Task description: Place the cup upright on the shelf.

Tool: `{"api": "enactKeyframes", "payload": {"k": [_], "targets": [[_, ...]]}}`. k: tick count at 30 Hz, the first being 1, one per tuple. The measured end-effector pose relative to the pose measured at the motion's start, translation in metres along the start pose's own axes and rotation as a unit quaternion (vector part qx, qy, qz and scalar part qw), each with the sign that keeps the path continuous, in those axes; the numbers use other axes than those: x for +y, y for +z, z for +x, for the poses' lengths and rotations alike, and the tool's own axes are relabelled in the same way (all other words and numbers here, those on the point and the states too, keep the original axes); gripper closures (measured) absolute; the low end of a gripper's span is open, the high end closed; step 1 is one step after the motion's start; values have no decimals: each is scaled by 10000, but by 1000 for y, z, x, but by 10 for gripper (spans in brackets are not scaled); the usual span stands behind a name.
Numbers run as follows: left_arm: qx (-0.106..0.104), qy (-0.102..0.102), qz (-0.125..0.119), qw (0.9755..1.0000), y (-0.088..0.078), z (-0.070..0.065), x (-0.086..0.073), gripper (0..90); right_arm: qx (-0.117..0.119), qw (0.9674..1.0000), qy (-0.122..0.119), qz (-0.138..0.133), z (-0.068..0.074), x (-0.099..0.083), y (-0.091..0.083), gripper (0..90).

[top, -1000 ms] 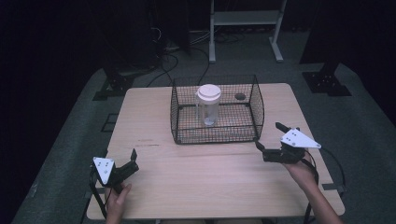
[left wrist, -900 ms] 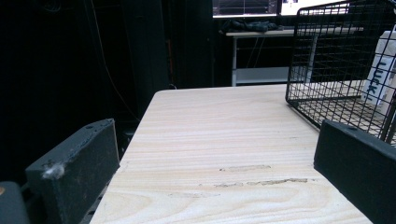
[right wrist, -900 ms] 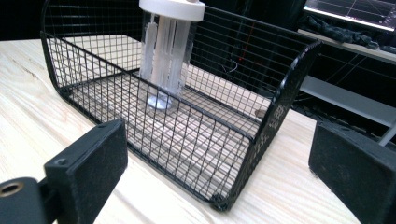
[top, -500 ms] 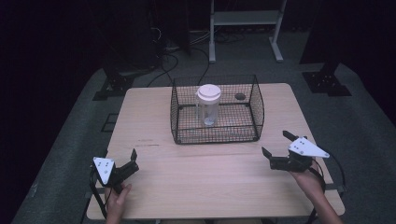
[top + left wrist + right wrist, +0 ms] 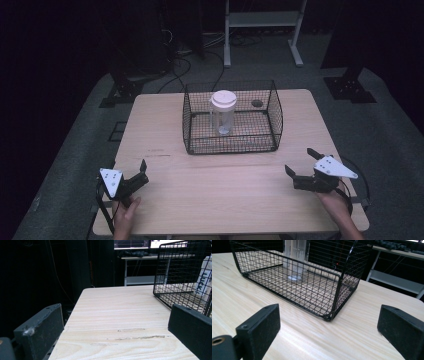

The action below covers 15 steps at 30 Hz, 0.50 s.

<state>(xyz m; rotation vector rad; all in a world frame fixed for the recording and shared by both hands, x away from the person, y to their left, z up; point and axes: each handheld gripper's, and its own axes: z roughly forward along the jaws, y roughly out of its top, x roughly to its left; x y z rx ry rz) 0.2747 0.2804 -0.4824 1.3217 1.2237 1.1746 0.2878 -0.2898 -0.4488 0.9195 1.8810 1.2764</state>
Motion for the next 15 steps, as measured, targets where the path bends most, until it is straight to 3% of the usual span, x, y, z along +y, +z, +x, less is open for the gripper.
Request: {"api": "enactKeyframes", "payload": {"k": [11,15], "targets": [[3,-1,8,10000,0,0,0,0,-21,10000,-4,9,12,-12,-9,39],[15,-10,9,10000,0,0,0,0,-46,9999,78,-122,20,-16,-14,35]]}}
